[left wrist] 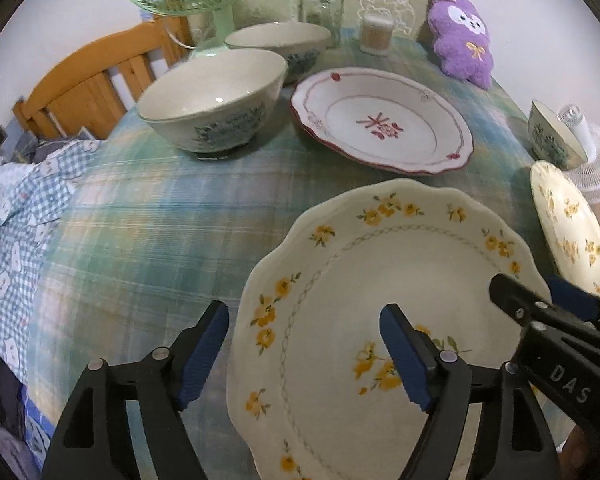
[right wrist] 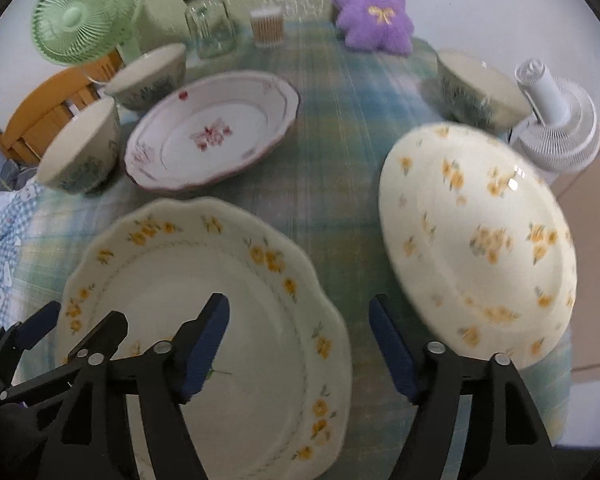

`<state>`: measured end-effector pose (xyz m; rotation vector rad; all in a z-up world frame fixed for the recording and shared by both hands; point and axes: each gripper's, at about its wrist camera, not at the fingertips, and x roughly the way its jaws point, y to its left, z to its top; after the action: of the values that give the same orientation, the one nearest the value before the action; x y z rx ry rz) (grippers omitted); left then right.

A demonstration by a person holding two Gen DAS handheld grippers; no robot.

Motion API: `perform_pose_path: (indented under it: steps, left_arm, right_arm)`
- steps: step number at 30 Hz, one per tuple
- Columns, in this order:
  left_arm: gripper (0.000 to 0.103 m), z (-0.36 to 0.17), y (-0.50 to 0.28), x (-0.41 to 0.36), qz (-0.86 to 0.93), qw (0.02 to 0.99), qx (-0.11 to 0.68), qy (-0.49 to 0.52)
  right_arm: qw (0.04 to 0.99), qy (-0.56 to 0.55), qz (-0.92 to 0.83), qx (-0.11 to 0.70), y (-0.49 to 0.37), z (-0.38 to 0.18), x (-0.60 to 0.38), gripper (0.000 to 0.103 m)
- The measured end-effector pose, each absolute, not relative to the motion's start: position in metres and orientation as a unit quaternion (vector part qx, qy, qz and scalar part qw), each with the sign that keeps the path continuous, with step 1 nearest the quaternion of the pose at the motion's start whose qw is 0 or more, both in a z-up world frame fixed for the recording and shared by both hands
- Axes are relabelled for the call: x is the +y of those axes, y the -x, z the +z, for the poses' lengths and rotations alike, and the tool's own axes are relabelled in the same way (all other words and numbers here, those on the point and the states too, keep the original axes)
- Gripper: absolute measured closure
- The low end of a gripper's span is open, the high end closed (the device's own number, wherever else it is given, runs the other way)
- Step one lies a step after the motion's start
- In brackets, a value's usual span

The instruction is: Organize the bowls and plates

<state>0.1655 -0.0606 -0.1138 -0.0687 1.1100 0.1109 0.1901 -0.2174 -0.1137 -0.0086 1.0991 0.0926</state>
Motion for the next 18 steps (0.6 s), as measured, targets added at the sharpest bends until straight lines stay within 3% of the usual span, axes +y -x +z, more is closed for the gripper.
perform_pose_path:
  steps: [7, 9, 18]
  left_arm:
    - [0.019, -0.088, -0.159, -0.066, 0.052, 0.863, 0.501, 0.037]
    - [0.011, -0.078, -0.159, -0.071, 0.043, 0.871, 0.489, 0.028]
    - [0.011, -0.047, -0.161, -0.097, -0.022, 0.893, 0.45, 0.011]
  right_arm:
    - [0.873, -0.002, 0.057, 0.485, -0.178, -0.078, -0.225, 0.021]
    - [0.88, -0.003, 0.053, 0.472, -0.175, -0.067, -0.227, 0.019]
    - [0.902, -0.018, -0.019, 0.432, -0.157, -0.028, -0.253, 0.018]
